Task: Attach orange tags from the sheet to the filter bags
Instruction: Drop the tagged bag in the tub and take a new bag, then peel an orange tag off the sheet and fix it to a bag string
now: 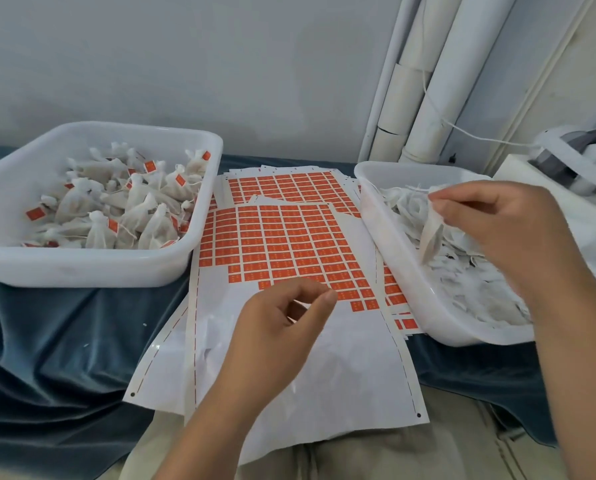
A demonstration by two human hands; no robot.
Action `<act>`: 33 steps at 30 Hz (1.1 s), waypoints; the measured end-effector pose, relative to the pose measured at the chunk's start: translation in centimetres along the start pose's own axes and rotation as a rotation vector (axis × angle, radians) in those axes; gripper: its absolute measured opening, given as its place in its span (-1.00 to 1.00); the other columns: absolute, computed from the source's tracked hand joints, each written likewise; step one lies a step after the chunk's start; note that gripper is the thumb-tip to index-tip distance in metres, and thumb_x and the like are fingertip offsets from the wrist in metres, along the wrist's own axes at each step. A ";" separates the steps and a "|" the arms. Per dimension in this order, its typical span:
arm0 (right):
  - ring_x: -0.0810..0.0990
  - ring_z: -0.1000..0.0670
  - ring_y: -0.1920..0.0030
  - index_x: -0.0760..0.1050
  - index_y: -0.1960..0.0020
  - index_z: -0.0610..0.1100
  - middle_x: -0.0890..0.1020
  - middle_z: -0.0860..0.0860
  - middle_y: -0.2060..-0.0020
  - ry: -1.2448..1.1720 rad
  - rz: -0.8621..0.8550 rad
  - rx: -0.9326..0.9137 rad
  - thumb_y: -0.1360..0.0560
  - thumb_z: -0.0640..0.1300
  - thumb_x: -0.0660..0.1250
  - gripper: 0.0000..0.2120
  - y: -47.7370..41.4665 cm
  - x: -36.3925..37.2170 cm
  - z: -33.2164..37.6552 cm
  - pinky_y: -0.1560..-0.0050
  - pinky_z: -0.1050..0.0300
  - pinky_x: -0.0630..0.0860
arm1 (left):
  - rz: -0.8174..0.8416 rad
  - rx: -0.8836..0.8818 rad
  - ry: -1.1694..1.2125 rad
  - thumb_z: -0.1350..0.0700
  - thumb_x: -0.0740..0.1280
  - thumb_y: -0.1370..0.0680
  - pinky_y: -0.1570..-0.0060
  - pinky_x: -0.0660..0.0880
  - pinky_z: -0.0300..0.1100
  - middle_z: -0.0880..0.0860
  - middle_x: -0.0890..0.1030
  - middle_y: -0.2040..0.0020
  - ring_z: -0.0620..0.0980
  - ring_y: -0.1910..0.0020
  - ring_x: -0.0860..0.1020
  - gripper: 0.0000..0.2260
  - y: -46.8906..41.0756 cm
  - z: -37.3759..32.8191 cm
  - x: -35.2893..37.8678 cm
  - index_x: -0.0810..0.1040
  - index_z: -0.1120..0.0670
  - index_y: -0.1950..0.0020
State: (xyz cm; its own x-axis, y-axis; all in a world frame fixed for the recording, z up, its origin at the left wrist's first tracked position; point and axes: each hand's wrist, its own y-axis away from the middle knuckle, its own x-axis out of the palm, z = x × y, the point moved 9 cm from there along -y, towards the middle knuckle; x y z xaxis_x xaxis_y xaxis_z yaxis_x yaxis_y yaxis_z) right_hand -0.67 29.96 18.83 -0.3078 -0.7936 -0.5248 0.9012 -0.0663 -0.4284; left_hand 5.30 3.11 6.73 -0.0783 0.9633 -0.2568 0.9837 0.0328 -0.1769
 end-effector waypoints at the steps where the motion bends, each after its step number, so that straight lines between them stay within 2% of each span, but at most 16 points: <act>1: 0.72 0.20 0.07 0.73 0.00 0.27 0.75 0.28 0.07 -0.054 -0.014 -0.023 -0.48 0.08 0.52 -0.88 1.0 0.3 1.0 0.01 0.13 0.58 | -0.014 0.003 0.026 -0.25 0.34 -0.50 0.18 0.55 -0.45 -0.30 0.69 0.09 -0.19 0.08 0.68 -0.81 0.2 -0.1 0.1 0.67 -0.23 0.02; 2: 0.72 0.21 0.06 0.72 -0.02 0.27 0.75 0.26 0.08 -0.096 -0.013 -0.038 -0.46 0.09 0.53 -0.86 1.9 0.8 1.7 0.01 0.16 0.60 | -0.038 0.004 0.059 -0.24 0.35 -0.51 0.13 0.58 -0.42 -0.30 0.69 0.04 -0.18 0.03 0.68 -0.81 0.3 -0.1 0.1 0.65 -0.25 -0.04; 5: 0.73 0.19 0.11 0.71 -0.06 0.23 0.75 0.21 0.09 -0.251 0.080 -0.028 -0.43 0.06 0.54 -0.79 4.3 3.8 2.7 0.21 0.33 0.63 | -0.098 0.017 0.133 -0.29 0.36 -0.49 0.01 0.58 -0.43 -0.34 0.66 -0.11 -0.26 -0.13 0.64 -0.68 0.4 -0.5 -0.4 0.58 -0.28 -0.22; 7: 0.72 0.14 0.13 0.68 -0.12 0.21 0.73 0.15 0.11 -0.345 0.202 -0.008 -0.40 0.02 0.54 -0.71 6.0 6.7 2.7 0.18 0.33 0.61 | -0.026 -0.027 0.216 -0.36 0.42 -0.49 -0.04 0.58 -0.39 -0.33 0.63 -0.22 -0.29 -0.20 0.61 -0.55 0.2 -0.4 0.0 0.52 -0.29 -0.34; 9: 0.71 0.12 0.12 0.67 -0.15 0.18 0.72 0.11 0.13 -0.463 0.316 0.025 -0.39 0.01 0.55 -0.66 7.8 9.5 2.7 0.14 0.28 0.62 | 0.083 -0.098 0.287 -0.39 0.46 -0.41 0.03 0.61 -0.33 -0.27 0.66 -0.19 -0.24 -0.15 0.64 -0.51 0.2 0.0 0.5 0.56 -0.31 -0.30; 11: 0.72 0.13 0.06 0.69 -0.10 0.17 0.74 0.11 0.09 -0.507 0.355 0.070 -0.37 0.06 0.53 -0.70 9.1 11.2 2.2 0.07 0.29 0.62 | 0.152 -0.168 0.312 -0.37 0.51 -0.35 0.10 0.61 -0.29 -0.18 0.71 -0.08 -0.12 -0.08 0.68 -0.53 0.2 0.8 0.6 0.65 -0.23 -0.19; 13: 0.74 0.10 0.04 0.71 -0.03 0.16 0.75 0.11 0.08 -0.486 0.321 0.118 -0.40 0.10 0.52 -0.80 9.5 11.7 1.6 0.05 0.30 0.61 | 0.184 -0.213 0.331 -0.30 0.53 -0.35 0.03 0.63 -0.18 -0.10 0.73 -0.07 -0.02 -0.09 0.69 -0.51 0.3 1.6 0.8 0.71 -0.08 -0.18; 15: 0.74 0.09 0.12 0.71 0.03 0.18 0.76 0.11 0.13 -0.446 0.266 0.140 -0.50 0.01 0.53 -0.92 9.5 11.4 1.1 0.10 0.34 0.61 | 0.161 -0.202 0.324 -0.26 0.51 -0.35 0.01 0.64 -0.17 -0.11 0.73 -0.07 -0.06 -0.08 0.69 -0.52 0.2 1.9 0.8 0.71 -0.05 -0.17; 18: 0.74 0.08 0.20 0.70 0.05 0.19 0.75 0.10 0.20 -0.427 0.226 0.151 -0.56 -0.08 0.50 -0.85 9.5 11.2 0.8 0.16 0.36 0.60 | 0.099 -0.161 0.282 -0.28 0.46 -0.33 0.17 0.58 -0.37 -0.17 0.73 -0.01 -0.16 -0.02 0.68 -0.56 0.2 1.8 0.5 0.70 -0.08 -0.12; 21: 0.74 0.07 0.18 0.70 0.02 0.18 0.75 0.09 0.19 -0.441 0.198 0.175 -0.56 -0.08 0.49 -0.86 9.5 11.1 0.6 0.14 0.35 0.60 | 0.095 -0.159 0.266 -0.24 0.45 -0.39 0.20 0.56 -0.43 -0.23 0.71 0.00 -0.23 -0.02 0.66 -0.65 0.3 1.9 0.7 0.67 -0.14 -0.10; 25: 0.75 0.08 0.06 0.68 -0.08 0.22 0.77 0.10 0.09 -0.508 0.177 0.197 -0.55 -0.05 0.51 -0.81 9.7 11.3 0.5 0.05 0.34 0.60 | 0.100 -0.162 0.240 -0.29 0.42 -0.39 0.09 0.61 -0.30 -0.28 0.69 -0.05 -0.24 -0.05 0.66 -0.58 0.4 2.1 0.9 0.61 -0.18 -0.19; 29: 0.74 0.04 -0.06 0.70 -0.13 0.16 0.77 0.03 0.01 -0.694 0.135 0.334 -0.44 0.04 0.52 -0.73 10.1 12.1 -0.7 0.04 0.26 0.63 | 0.105 -0.172 0.153 -0.18 0.46 -0.51 0.03 0.66 -0.23 -0.26 0.66 -0.04 -0.14 -0.04 0.66 -0.73 0.2 2.4 1.0 0.58 -0.25 -0.19; 31: 0.74 0.02 -0.05 0.71 -0.15 0.12 0.76 0.00 -0.01 -0.742 0.139 0.395 -0.44 0.05 0.52 -0.72 10.2 12.5 -1.3 0.04 0.22 0.63 | 0.131 -0.167 0.124 -0.13 0.43 -0.58 0.03 0.62 -0.37 -0.42 0.59 -0.09 -0.21 -0.11 0.61 -0.74 0.1 2.5 1.2 0.54 -0.35 -0.24; 33: 0.75 0.00 -0.03 0.71 -0.15 0.09 0.76 -0.03 -0.02 -0.778 0.143 0.430 -0.47 0.00 0.51 -0.75 10.1 12.5 -1.8 0.03 0.22 0.62 | 0.169 -0.155 0.093 -0.22 0.36 -0.57 0.18 0.48 -0.59 -0.65 0.45 -0.07 -0.45 -0.09 0.52 -0.72 0.2 2.0 1.4 0.46 -0.45 -0.26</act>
State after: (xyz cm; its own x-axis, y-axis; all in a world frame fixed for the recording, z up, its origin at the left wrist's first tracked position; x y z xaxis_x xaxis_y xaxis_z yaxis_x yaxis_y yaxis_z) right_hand 4.03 20.41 6.60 -0.0313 -0.9864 0.1613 0.9995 -0.0322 -0.0032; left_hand 5.06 3.95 4.38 0.0975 0.9788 -0.1802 0.9952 -0.0972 0.0108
